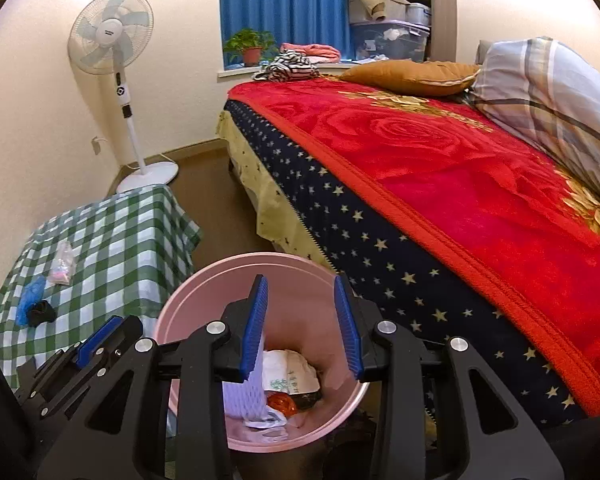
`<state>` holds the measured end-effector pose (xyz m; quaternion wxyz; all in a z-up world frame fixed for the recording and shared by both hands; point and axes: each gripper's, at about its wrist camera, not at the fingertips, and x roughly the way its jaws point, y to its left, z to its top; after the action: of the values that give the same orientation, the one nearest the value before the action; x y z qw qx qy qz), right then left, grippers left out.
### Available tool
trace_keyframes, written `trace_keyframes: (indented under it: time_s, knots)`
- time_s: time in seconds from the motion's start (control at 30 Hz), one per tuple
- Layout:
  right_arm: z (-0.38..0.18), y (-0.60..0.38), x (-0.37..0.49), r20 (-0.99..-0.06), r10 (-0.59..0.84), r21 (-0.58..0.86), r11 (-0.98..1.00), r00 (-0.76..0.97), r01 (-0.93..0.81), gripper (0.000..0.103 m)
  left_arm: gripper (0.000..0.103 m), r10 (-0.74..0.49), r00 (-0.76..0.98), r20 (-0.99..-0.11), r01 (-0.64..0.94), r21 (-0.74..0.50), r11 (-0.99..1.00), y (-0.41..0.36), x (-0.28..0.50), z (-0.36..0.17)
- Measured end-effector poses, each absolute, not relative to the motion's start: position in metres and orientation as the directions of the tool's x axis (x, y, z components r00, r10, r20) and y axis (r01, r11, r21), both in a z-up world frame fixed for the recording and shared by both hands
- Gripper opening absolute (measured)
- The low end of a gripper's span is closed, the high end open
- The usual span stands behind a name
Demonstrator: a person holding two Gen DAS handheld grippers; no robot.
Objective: Collect trash
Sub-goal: 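Carry the white cloth and lavender mesh over the pink bin and open both tools, then grasp the blue plastic bag with the left tool while the right tool grasps the clear plastic bag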
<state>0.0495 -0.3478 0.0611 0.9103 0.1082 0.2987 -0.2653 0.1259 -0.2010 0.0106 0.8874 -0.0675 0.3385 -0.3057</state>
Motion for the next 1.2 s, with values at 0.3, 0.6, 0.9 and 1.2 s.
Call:
trace_keyframes:
  time_s: [0.3,0.6,0.9,1.2]
  knots:
    - [0.067,-0.323,0.059,-0.571,-0.347,0.084,0.877,0.744,0.473,0.035,0.019,-0.549,0.628,-0.551,0.459,-0.308,0.833,-0.172,0.127,0.014]
    - [0.067,-0.296,0.073,-0.544,-0.267,0.135,0.908,0.796,0.397,0.035,0.019,-0.493,0.687,-0.534,0.406,-0.280,0.870,-0.135,0.129,0.015]
    - [0.056,-0.267,0.094,-0.514,-0.159,0.192,0.936,0.843,0.294,0.035,0.019,-0.403,0.749,-0.526,0.318,-0.248,0.915,-0.095,0.138,0.009]
    - [0.032,-0.245,0.126,-0.510,-0.031,0.289,0.935,0.860,0.206,0.035,0.019,-0.263,0.814,-0.517,0.165,-0.229,0.959,-0.043,0.153,0.006]
